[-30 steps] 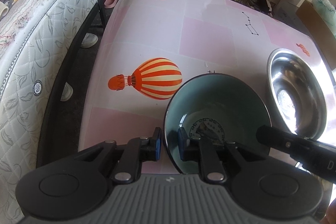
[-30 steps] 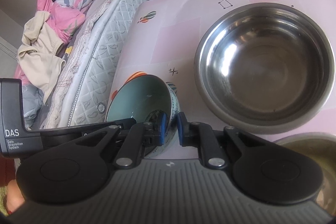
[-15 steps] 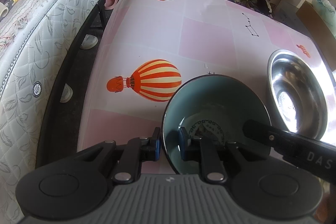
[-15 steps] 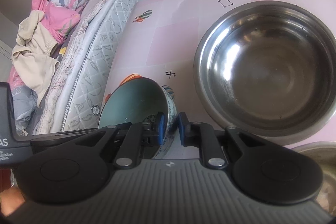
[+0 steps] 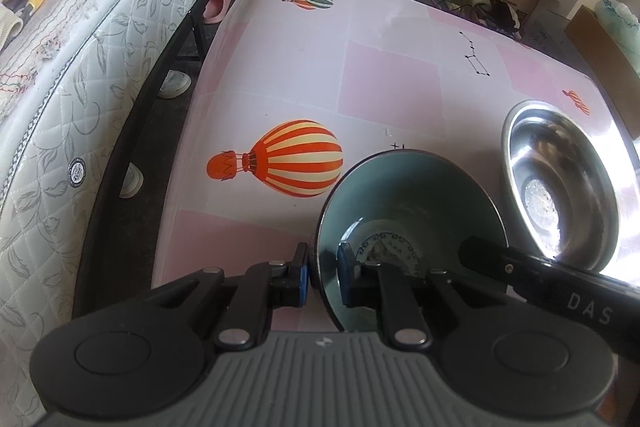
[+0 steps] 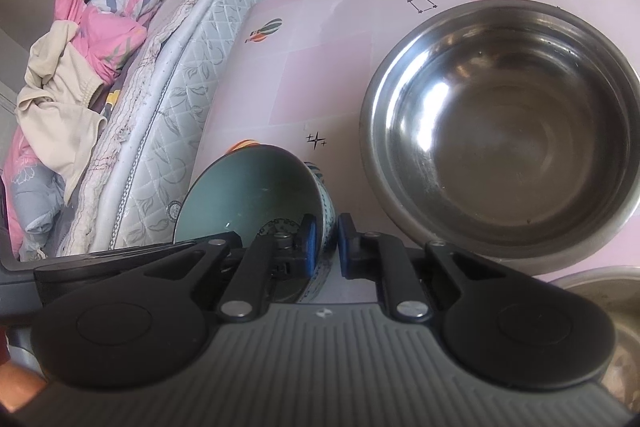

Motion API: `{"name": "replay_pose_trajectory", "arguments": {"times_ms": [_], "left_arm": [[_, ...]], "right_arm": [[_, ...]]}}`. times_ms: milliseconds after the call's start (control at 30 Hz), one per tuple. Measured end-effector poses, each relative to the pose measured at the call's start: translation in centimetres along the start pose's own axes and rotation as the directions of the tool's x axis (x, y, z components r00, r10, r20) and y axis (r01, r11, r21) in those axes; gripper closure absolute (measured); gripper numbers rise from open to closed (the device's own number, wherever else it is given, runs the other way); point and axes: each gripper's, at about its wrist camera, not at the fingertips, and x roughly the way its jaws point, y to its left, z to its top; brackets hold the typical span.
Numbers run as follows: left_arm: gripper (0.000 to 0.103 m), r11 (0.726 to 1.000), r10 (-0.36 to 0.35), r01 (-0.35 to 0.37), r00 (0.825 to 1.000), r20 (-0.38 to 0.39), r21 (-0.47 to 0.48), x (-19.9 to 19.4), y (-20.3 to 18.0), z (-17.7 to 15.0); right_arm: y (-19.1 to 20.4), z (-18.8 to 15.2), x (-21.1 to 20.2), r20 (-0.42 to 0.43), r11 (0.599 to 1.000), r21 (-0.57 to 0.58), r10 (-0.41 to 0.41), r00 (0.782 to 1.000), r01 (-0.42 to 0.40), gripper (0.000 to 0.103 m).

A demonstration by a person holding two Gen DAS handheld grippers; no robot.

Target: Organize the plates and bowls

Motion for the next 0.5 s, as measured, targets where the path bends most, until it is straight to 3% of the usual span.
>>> {"name": "replay_pose_trajectory", "arguments": {"times_ms": [500], "left_arm": [[0.088, 1.000, 0.005, -0.005, 1.000, 0.006, -0.019, -1.0, 0.6, -0.2]], "right_arm": [[0.7, -0.3, -0.4, -0.015, 1.000, -0.001, 0.019, 1.000, -0.019, 0.094]]}}
